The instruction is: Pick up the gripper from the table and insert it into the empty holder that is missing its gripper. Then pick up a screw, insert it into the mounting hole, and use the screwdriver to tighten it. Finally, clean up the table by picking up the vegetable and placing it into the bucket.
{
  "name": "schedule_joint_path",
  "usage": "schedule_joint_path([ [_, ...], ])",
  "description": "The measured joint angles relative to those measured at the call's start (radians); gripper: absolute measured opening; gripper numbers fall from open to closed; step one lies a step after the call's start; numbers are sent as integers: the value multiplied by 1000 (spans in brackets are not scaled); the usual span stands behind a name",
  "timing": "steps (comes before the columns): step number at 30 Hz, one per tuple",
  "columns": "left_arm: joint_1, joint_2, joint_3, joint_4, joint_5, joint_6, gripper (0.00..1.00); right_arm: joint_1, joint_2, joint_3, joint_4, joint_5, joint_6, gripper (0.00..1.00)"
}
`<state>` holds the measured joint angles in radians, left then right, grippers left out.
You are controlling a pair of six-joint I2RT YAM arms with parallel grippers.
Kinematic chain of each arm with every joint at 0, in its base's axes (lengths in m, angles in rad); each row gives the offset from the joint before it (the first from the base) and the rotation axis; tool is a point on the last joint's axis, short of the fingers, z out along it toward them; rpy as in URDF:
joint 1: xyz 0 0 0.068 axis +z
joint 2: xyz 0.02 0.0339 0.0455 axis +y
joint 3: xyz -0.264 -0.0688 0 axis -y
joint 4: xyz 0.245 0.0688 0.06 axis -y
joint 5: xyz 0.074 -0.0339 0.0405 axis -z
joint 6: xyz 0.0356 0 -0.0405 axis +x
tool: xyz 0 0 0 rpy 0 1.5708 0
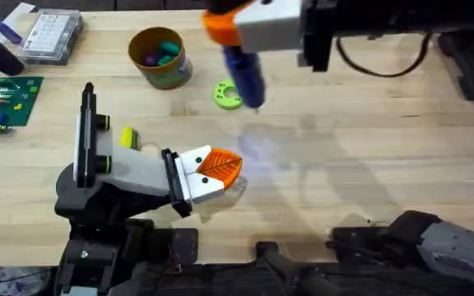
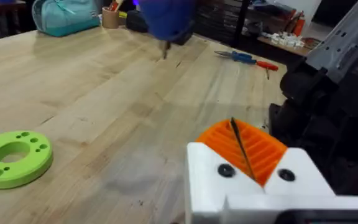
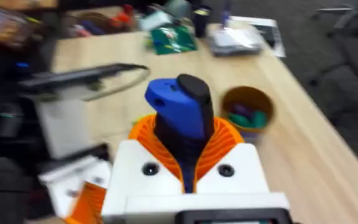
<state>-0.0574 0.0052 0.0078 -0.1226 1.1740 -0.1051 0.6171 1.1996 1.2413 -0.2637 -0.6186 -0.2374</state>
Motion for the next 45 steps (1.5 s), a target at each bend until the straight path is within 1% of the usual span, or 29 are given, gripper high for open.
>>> schedule_joint_path([
  [2, 0, 0, 0, 0, 0, 0, 14, -31, 0, 1, -40, 39, -56, 47],
  [4, 0, 0, 0, 0, 0, 0, 14, -54, 1, 2, -85, 108, -129, 46],
  [8, 0, 0, 0, 0, 0, 0, 14, -62, 38, 7, -127, 242, -276, 47],
  [12, 0, 0, 0, 0, 0, 0, 14, -62, 126, 9, -129, 391, -426, 48],
  [16, 0, 0, 0, 0, 0, 0, 14, -68, 242, 10, -123, 550, -591, 46],
  [19, 0, 0, 0, 0, 0, 0, 14, -87, 332, 11, -78, 633, -679, 48],
  [21, 0, 0, 0, 0, 0, 0, 14, -106, 392, 11, -17, 670, -719, 47],
  [27, 0, 0, 0, 0, 0, 0, 14, -175, 578, 13, 155, 732, -802, 47],
  [32, 0, 0, 0, 0, 0, 0, 14, -204, 688, 14, 261, 772, -864, 48],
  [37, 0, 0, 0, 0, 0, 0, 14, -214, 754, 14, 305, 784, -912, 48],
  [45, 0, 0, 0, 0, 0, 0, 14, -219, 807, 22, 317, 791, -951, 48],
])
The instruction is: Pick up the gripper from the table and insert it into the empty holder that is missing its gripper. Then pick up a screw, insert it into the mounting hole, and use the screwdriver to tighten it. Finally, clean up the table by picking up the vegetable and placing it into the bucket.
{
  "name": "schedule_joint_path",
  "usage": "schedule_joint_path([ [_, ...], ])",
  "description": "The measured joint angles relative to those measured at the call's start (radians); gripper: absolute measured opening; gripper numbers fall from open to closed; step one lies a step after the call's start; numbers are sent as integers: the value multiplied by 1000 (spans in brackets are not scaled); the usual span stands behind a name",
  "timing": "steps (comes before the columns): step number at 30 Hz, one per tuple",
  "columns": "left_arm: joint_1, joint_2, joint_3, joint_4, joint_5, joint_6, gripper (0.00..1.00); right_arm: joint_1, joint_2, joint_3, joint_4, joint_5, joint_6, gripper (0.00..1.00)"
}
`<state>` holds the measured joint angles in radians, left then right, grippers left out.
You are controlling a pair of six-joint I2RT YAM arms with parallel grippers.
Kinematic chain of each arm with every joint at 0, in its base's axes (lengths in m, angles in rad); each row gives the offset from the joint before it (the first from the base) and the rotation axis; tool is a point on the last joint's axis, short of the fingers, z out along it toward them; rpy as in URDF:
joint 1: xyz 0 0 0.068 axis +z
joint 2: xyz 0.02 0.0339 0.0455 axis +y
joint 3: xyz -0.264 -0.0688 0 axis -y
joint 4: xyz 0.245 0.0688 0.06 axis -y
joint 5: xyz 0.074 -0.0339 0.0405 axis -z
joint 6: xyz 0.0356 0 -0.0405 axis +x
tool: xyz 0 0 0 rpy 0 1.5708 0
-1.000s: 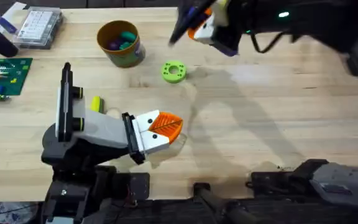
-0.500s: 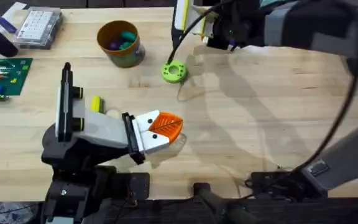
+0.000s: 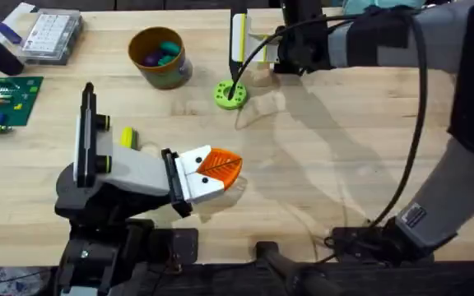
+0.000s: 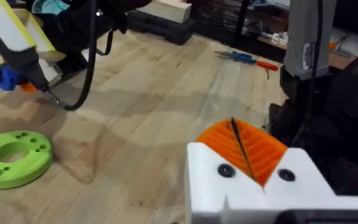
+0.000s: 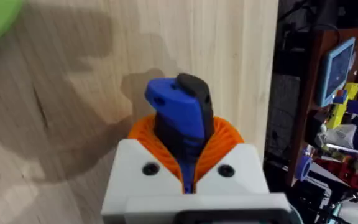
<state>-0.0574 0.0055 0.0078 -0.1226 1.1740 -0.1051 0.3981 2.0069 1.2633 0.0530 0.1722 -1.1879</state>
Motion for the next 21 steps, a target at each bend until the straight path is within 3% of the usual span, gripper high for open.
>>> schedule_joint_path([
  [21, 0, 0, 0, 0, 0, 0, 14, -1, 39, 13, -6, 15, -25, 46],
])
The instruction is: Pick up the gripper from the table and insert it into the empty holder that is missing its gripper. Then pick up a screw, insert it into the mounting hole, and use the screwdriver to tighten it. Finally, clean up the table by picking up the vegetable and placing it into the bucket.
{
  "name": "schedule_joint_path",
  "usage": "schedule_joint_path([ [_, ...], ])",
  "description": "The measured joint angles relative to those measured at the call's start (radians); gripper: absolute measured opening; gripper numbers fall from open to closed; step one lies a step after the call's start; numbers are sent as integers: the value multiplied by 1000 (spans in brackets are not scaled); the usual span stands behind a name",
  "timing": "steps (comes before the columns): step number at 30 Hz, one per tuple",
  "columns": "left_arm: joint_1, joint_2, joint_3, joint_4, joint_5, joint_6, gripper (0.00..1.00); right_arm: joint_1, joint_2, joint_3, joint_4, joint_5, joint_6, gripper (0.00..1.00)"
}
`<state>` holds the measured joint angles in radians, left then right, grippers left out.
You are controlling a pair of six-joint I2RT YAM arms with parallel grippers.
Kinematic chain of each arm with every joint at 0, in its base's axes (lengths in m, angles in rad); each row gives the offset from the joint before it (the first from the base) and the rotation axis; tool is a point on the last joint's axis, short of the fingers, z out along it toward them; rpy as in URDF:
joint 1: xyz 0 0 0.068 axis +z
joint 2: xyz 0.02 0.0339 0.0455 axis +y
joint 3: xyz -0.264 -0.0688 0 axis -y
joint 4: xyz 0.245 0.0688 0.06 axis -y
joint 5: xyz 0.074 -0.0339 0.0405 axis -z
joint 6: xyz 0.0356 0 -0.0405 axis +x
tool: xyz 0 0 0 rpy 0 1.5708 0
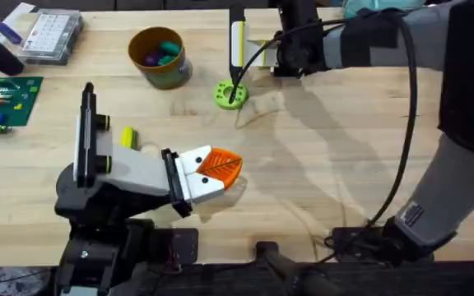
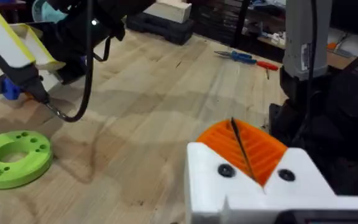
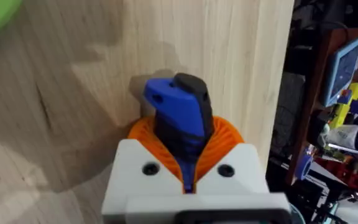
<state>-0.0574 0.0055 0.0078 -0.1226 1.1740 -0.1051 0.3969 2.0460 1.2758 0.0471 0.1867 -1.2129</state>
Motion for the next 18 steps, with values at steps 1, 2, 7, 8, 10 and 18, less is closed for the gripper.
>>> schedule_joint_path([
  [1, 0, 0, 0, 0, 0, 0, 14, 0, 0, 0, 0, 0, 0, 46],
  [2, 0, 0, 0, 0, 0, 0, 14, 0, 0, 0, 0, 0, 0, 46],
  [7, 0, 0, 0, 0, 0, 0, 14, 0, 0, 0, 0, 2, 7, 214],
  [8, 0, 0, 0, 0, 0, 0, 14, -1, 0, 3, 2, 4, 8, 364],
  [10, 0, 0, 0, 0, 0, 0, 14, -3, -2, 10, 13, 6, 8, 657],
  [18, 0, 0, 0, 0, 0, 0, 14, 2, -33, 27, -62, 56, 118, 994],
])
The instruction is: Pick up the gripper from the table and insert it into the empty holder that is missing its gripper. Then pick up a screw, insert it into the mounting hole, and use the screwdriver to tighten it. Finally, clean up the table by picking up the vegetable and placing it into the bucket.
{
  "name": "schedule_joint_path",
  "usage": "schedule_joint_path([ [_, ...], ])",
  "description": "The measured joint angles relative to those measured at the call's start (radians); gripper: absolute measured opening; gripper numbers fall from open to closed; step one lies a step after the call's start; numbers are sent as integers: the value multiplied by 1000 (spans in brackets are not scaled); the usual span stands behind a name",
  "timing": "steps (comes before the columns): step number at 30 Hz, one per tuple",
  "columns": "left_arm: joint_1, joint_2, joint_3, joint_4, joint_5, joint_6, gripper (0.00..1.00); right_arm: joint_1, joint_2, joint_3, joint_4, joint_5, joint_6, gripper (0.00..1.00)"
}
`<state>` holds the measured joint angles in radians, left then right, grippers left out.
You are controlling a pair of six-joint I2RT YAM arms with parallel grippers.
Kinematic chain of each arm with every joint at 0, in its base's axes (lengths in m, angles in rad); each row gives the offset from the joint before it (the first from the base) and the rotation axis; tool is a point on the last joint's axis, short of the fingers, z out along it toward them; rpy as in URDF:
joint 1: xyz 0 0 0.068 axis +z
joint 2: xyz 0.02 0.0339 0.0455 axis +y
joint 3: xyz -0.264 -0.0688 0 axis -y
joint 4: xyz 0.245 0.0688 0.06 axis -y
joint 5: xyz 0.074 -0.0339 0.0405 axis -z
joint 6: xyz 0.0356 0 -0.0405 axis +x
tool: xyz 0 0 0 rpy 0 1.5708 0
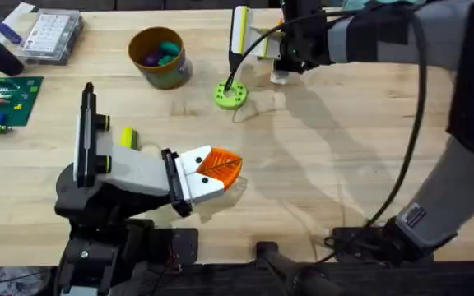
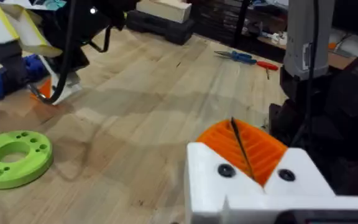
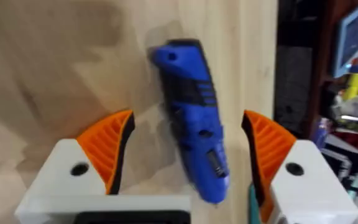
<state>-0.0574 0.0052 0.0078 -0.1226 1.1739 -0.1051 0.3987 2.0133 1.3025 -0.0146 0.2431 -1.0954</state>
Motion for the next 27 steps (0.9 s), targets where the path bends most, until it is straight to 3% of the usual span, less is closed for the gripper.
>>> schedule_joint_path([
  [9, 0, 0, 0, 0, 0, 0, 14, 35, -150, -7, -198, 4, 158, 995],
  [18, 0, 0, 0, 0, 0, 0, 14, 35, -377, -8, -333, 4, 419, 995],
  [27, 0, 0, 0, 0, 0, 0, 14, 35, -636, -8, -603, -1, 686, 995],
])
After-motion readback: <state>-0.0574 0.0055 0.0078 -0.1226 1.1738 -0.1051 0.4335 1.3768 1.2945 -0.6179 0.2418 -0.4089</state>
